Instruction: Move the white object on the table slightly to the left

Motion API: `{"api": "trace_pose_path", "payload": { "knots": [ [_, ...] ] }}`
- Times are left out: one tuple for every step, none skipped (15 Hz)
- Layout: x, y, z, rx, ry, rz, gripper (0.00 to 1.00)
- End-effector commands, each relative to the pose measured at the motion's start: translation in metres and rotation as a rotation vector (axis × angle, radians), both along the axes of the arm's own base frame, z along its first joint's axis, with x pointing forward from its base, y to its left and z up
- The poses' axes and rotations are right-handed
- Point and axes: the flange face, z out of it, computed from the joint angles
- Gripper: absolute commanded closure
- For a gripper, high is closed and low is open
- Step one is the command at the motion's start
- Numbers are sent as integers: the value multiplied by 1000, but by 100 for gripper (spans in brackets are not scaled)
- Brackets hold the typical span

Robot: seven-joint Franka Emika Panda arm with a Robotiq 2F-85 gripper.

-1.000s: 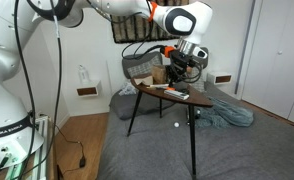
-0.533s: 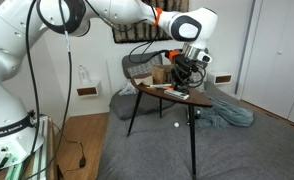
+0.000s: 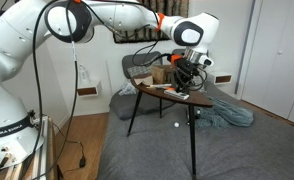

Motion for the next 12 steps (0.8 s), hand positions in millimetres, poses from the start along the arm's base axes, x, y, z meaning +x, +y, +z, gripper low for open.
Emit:
{"api": "trace_pose_path", "payload": {
  "knots": [
    [6, 0, -3, 29, -2, -25, 100],
    [7, 0, -4, 29, -2, -25, 100],
    [7, 0, -5, 31, -1, -24, 100],
    [7, 1, -6, 32, -1, -23, 100],
    [8, 1, -7, 32, -1, -22, 100],
    [9, 2, -8, 31, 0, -20, 100],
    [9, 3, -9, 32, 2, -17, 100],
    [10, 4, -10, 34, 4, -15, 100],
    [10, 5, -13, 37, 6, -12, 100],
    [11, 8, -16, 41, 9, -8, 100],
    [11, 10, -19, 46, 14, -3, 100],
    [12, 13, -22, 54, 18, 2, 100]
  ]
}}
